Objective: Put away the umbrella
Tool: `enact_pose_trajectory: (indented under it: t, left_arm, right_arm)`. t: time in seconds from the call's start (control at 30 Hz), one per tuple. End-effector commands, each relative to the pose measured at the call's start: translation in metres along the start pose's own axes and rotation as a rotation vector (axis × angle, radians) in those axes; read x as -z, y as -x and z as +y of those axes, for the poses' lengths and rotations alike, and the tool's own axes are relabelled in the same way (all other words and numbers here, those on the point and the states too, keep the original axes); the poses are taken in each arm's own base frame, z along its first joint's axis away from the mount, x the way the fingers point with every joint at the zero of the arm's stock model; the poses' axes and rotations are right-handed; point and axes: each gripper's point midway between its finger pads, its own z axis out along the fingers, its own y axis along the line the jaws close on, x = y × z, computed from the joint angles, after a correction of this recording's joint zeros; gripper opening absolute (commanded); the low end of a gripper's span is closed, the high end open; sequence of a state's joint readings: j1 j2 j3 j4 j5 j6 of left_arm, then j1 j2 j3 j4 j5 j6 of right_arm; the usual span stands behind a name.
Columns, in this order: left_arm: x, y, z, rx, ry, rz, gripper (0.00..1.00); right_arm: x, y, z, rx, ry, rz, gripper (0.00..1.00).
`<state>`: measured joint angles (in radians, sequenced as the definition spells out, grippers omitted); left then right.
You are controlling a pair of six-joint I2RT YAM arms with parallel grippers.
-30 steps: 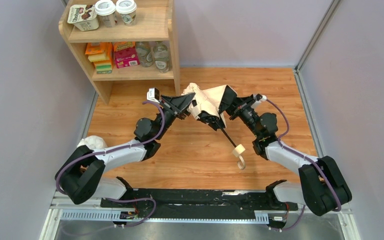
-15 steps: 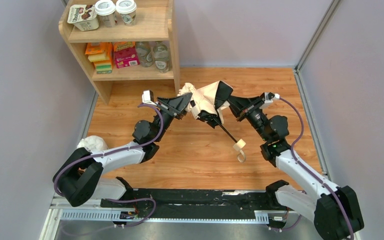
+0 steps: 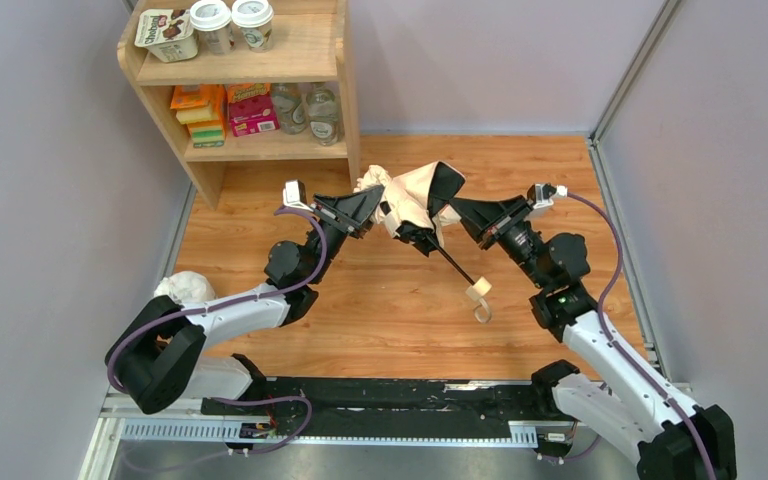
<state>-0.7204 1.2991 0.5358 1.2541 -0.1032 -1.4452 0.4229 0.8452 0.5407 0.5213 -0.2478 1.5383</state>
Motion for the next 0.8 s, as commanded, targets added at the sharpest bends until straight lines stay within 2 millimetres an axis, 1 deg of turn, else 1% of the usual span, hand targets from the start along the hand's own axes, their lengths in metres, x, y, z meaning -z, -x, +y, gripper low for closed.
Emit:
enact_pose_trajectory:
  t: [0.0,0.03,0.07,0.17,0.2,0.23,0.27,0.33,0.37,0.43,0.47,0.6,0.7,0.73,0.77]
  left_arm:
    - [0.003,0.007,-0.040,0.000,-0.143,-0.024,0.00]
    - [0.006,0.007,-0.030,0.006,-0.103,-0.022,0.00]
    - [0.007,0.007,-0.026,0.001,-0.085,-0.022,0.00]
    - [0.014,0.008,-0.020,-0.029,-0.049,-0.021,0.00]
    - [0.015,0.007,-0.017,-0.041,-0.034,-0.017,0.00]
    - [0.017,0.007,-0.015,-0.049,-0.017,-0.012,0.00]
    - [0.019,0.004,-0.007,-0.069,0.021,0.002,0.00]
    - [0.023,0.003,0.000,-0.083,0.055,0.016,0.00]
    - [0.026,0.003,0.004,-0.095,0.067,0.013,0.00]
    - [0.031,0.004,0.017,-0.111,0.114,0.013,0.00]
    - [0.033,0.003,0.022,-0.128,0.127,0.019,0.00]
    - [0.039,0.001,0.052,-0.149,0.228,0.030,0.00]
    - [0.042,0.000,0.071,-0.175,0.307,0.039,0.00]
    - [0.043,0.003,0.075,-0.174,0.320,0.023,0.00]
    - [0.043,0.003,0.077,-0.172,0.329,0.020,0.00]
  right_arm:
    - [-0.006,-0.004,0.043,0.129,0.068,0.028,0.00]
    - [-0.009,-0.005,0.041,0.151,0.043,0.043,0.00]
    - [-0.013,-0.006,0.038,0.167,0.029,0.054,0.00]
    - [-0.024,-0.011,0.038,0.173,0.024,0.112,0.00]
    - [-0.029,-0.011,0.032,0.177,-0.002,0.126,0.00]
    - [-0.033,-0.014,0.033,0.192,-0.011,0.158,0.00]
    - [-0.037,-0.015,0.025,0.193,-0.054,0.182,0.00]
    - [-0.041,-0.023,0.021,0.201,-0.093,0.252,0.00]
    - [-0.040,-0.026,0.015,0.189,-0.114,0.275,0.00]
    - [-0.038,-0.031,0.012,0.149,-0.121,0.303,0.00]
    - [-0.037,-0.033,0.012,0.123,-0.113,0.310,0.00]
    - [-0.035,-0.042,0.009,0.052,-0.120,0.333,0.00]
    - [-0.033,-0.054,0.004,-0.053,-0.129,0.367,0.00]
    - [-0.032,-0.057,0.004,-0.081,-0.118,0.367,0.00]
    - [-0.030,-0.058,-0.002,-0.090,-0.136,0.358,0.00]
